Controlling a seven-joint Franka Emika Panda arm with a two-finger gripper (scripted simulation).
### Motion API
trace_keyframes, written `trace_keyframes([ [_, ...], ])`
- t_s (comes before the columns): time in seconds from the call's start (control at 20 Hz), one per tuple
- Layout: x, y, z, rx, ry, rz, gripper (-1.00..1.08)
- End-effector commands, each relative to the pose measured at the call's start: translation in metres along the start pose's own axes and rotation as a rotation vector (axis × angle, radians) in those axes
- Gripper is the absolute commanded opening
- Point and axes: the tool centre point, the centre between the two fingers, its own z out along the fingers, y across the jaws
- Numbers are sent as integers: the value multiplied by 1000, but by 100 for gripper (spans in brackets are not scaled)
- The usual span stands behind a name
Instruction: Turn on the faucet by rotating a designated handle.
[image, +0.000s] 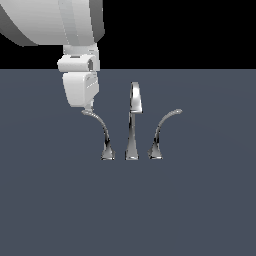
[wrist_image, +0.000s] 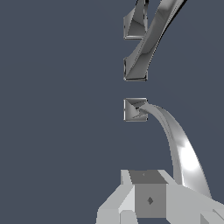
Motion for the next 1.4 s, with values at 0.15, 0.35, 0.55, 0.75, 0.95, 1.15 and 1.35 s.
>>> trace_keyframes([
  [0.15,-6,15,0,0,0,1,-100],
  [0.35,-10,23,0,0,0,1,-100],
  [0.55,-1,24,0,9,5,8,-100],
  [0.75,1,35,0,7,4,6,-100],
  [0.95,2,45,0,5,3,5,-100],
  [1.15,4,56,0,3,2,3,-100],
  [1.35,6,66,0,1,1,2,-100],
])
